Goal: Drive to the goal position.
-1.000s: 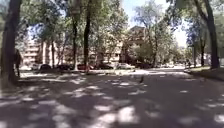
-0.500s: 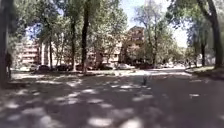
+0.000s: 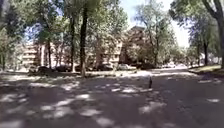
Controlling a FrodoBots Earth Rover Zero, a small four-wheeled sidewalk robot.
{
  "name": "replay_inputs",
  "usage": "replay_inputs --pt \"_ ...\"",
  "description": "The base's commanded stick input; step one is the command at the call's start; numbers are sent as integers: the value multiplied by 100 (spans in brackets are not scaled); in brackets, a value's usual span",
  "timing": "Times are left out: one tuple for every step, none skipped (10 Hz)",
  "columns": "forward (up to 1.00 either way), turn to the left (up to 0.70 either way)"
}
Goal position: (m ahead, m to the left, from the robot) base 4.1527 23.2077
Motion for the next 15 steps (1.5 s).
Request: replay_inputs --pt "85 34" --pt "85 34" --pt "85 9" --pt "85 0" --pt "85 0" --pt "85 0" --pt "85 -8" --pt "85 -24" --pt "85 -34" --pt "85 -34" --pt "85 -34" --pt "85 -25" --pt "85 0" --pt "85 0" --pt "85 0"
